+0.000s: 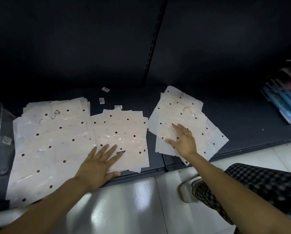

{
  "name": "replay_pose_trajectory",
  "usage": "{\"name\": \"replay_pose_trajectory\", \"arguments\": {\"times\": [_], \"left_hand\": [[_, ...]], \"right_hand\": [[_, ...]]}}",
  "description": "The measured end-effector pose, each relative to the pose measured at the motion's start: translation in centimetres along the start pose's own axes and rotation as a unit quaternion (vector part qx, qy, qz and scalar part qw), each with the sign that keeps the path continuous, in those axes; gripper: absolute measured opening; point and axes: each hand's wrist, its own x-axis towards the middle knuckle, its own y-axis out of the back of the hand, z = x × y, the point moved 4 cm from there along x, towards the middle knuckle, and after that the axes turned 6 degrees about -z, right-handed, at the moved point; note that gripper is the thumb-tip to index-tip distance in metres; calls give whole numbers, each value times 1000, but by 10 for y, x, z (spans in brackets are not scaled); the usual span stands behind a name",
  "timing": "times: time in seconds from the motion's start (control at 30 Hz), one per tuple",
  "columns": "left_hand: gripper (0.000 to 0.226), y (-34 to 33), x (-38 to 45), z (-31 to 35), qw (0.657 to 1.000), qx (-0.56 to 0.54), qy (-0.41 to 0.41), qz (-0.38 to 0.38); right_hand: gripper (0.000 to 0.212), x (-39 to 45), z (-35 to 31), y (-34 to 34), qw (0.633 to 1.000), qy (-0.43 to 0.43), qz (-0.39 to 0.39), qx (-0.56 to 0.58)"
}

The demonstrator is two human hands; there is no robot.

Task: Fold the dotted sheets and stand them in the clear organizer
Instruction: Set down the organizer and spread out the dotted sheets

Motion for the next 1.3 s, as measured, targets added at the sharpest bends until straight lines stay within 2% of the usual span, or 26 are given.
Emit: {"name": "replay_pose_trajectory", "arguments": {"times": [0.07, 0.17, 0.33, 0.43, 0.5, 0.57, 0.63, 0.7, 0.77, 0.8, 0.83, 0.9, 0.93, 1.03, 1.1, 1.17, 1.23, 1.3], "left_hand": [[95, -4, 2, 0, 1000, 11, 5, -10], [92, -2, 3, 2, 1000, -1, 11, -22], [84, 4, 4, 1, 998, -37, 25, -37], [86, 19, 4, 5, 996, -79, 38, 13], [93, 31, 3, 13, 987, -152, 17, 54], [103, 42, 2, 25, 951, -300, -17, 73], [115, 51, 2, 34, 909, -404, -32, 94], [114, 58, 2, 36, 882, -449, -16, 143], [104, 64, 1, 27, 860, -461, 22, 217], [98, 67, -1, 21, 851, -461, 45, 246], [93, 70, -1, 14, 843, -465, 67, 263], [86, 72, 0, -1, 831, -478, 98, 267], [82, 73, 1, -9, 834, -474, 108, 261], [69, 78, 14, -34, 885, -393, 114, 223], [62, 82, 26, -47, 916, -331, 117, 194], [59, 83, 39, -56, 940, -275, 124, 161], [61, 83, 49, -62, 955, -219, 141, 141], [66, 87, 53, -61, 961, -152, 144, 181]], "right_hand": [[55, 0, 20, -3, 1000, -12, -3, 17], [29, -2, 28, 2, 993, -1, 77, 89], [26, 0, 9, 20, 988, -22, 99, 120], [20, -7, -29, 29, 969, -14, 114, 219], [17, -13, -60, 29, 948, -26, 104, 298], [18, -21, -93, 19, 911, -63, 42, 406], [21, -31, -124, 6, 851, -94, -37, 515], [19, -38, -147, -3, 795, -90, -97, 592], [17, -40, -157, -8, 744, -54, -132, 653], [18, -39, -156, -9, 745, -33, -132, 653], [18, -36, -149, -9, 777, -16, -114, 619], [16, -28, -121, -5, 872, 1, -33, 489], [18, -24, -102, -1, 908, 2, 6, 420], [46, -15, -33, 2, 978, -32, 41, 201], [60, -13, 6, 2, 993, -58, 32, 95], [58, -13, 31, 0, 997, -59, 16, 42], [44, -10, 42, 0, 998, -45, 26, 35], [25, -7, 47, 5, 996, -39, 64, 53]]}}
